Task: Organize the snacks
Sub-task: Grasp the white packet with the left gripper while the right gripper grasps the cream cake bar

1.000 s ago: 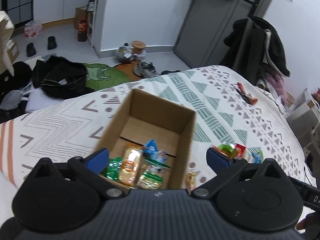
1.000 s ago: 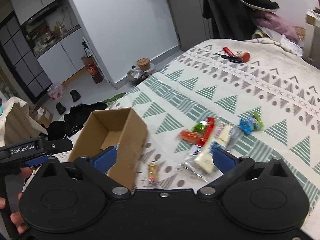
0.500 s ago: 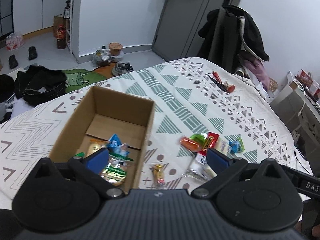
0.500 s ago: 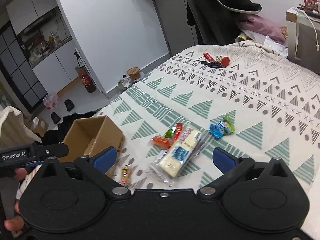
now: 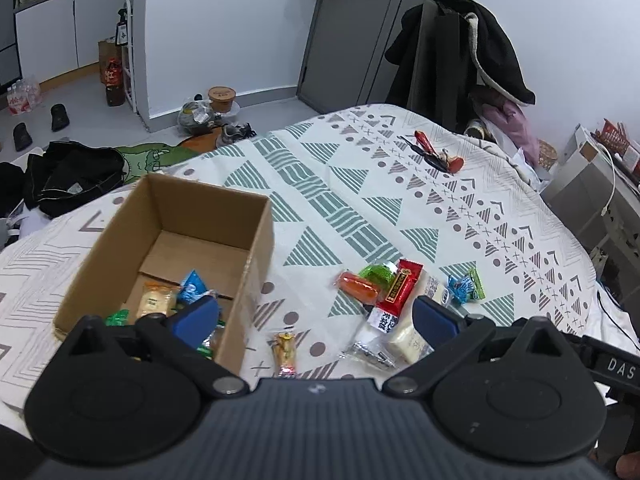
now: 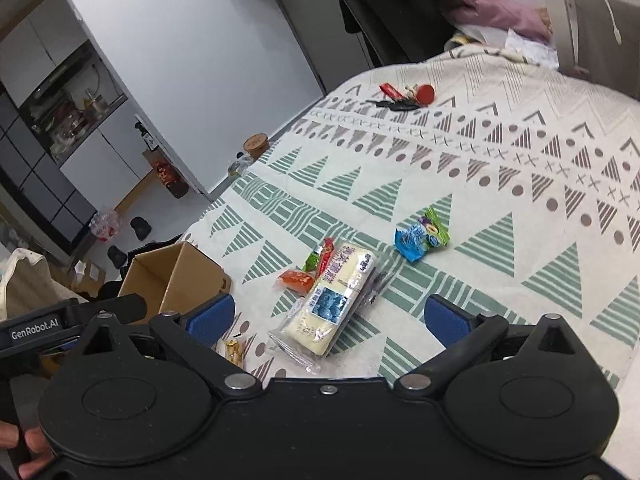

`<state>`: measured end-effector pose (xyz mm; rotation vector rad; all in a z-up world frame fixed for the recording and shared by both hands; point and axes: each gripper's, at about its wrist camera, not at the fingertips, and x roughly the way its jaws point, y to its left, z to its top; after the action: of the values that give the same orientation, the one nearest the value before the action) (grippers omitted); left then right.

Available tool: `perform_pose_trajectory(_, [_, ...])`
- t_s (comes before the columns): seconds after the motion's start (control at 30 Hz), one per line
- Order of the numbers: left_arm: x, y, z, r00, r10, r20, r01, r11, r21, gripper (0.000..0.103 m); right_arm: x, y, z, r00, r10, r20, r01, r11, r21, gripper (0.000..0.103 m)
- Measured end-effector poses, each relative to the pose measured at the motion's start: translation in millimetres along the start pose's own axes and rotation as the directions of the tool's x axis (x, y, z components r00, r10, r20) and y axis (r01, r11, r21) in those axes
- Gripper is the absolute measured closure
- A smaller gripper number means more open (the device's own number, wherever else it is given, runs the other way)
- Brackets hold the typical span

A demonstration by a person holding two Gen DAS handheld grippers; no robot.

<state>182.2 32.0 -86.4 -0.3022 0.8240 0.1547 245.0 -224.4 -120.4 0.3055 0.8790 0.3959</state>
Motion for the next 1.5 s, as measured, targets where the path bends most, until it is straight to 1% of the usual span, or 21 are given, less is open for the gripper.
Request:
perform_pose_trajectory(0.07, [7,-3,-1,1.000,-0.016,-0.008,0.016,1.000,0.000,0.001,7,-3,1,1.000,0.007,-0.018,-0.007,1.000,0.016,0.007])
perform_pose_trajectory(0.17, [21,-10,-3,0.999,-0.023,-0.025,0.023,1.000,0.017,0.003,16,-6,3,0.999,0.013,-0.036,-0.012,1.000,0.028,0.009])
perform_pose_trajectory(0.23, [30,-13,-4,0.999,-0.029,-0.035,0.029,0.999,0.019,0.010,23,-8,3,0.999,0.015,-0.049,-0.013,0.999,0.036,0.010])
perform_pose_trajectory(0.33, [48,-16,-6,0.997,-0.041,-0.072,0.043,0.999,0.025,0.020,36,-10,4,0.996,0.025,-0.080,-0.021,0.999,0.048,0.012])
perform_pose_trajectory(0.43, [65,-20,-9,0.994,-0.043,-0.100,0.047,0.998,0.032,0.023,44,-12,5,0.994,0.035,-0.107,-0.027,0.997,0.067,0.013])
perform_pose_trajectory(0.53, [84,-23,-10,0.989,-0.051,-0.136,0.057,0.998,0.037,0.029,49,-14,6,0.992,0.042,-0.115,-0.032,0.996,0.087,0.013])
perform_pose_trajectory(0.63, [99,-25,-10,0.986,-0.055,-0.157,0.062,0.997,0.038,0.030,58,-19,8,0.991,0.035,-0.127,-0.022,0.995,0.102,0.015])
perform_pose_trajectory(0.77, [118,-25,-12,0.979,-0.063,-0.192,0.072,0.997,0.039,0.032,74,-29,10,0.987,0.035,-0.155,-0.013,0.990,0.141,0.023])
perform_pose_trajectory(0.97, [140,-27,-18,0.965,-0.073,-0.252,0.088,0.995,0.047,0.032,96,-34,9,0.981,0.044,-0.188,-0.016,0.988,0.151,0.023])
perform_pose_trajectory(1.13, [153,-36,-23,0.948,-0.103,-0.300,0.128,0.990,0.065,0.032,107,-38,10,0.976,0.054,-0.210,-0.022,0.988,0.152,0.024])
perform_pose_trajectory(1.17, [155,-39,-25,0.947,-0.110,-0.302,0.137,0.988,0.070,0.032,108,-39,9,0.975,0.056,-0.216,-0.023,0.988,0.153,0.028])
perform_pose_trajectory(1.2, [156,-41,-26,0.945,-0.114,-0.307,0.145,0.986,0.078,0.032,111,-41,8,0.972,0.060,-0.228,-0.024,0.987,0.156,0.036])
perform_pose_trajectory(1.23, [159,-44,-27,0.943,-0.113,-0.313,0.146,0.986,0.086,0.032,113,-44,6,0.968,0.065,-0.242,-0.026,0.986,0.163,0.040])
perform_pose_trajectory(1.3, [165,-50,-31,0.939,-0.097,-0.331,0.141,0.984,0.112,0.031,117,-51,3,0.962,0.065,-0.266,-0.017,0.983,0.180,0.057])
perform_pose_trajectory(1.37, [167,-57,-35,0.942,-0.075,-0.327,0.130,0.980,0.152,0.029,117,-57,2,0.961,0.063,-0.270,-0.012,0.982,0.187,0.065])
perform_pose_trajectory(1.5, [169,-61,-38,0.950,-0.052,-0.307,0.107,0.981,0.164,0.028,114,-63,2,0.963,0.073,-0.261,-0.020,0.979,0.202,0.068])
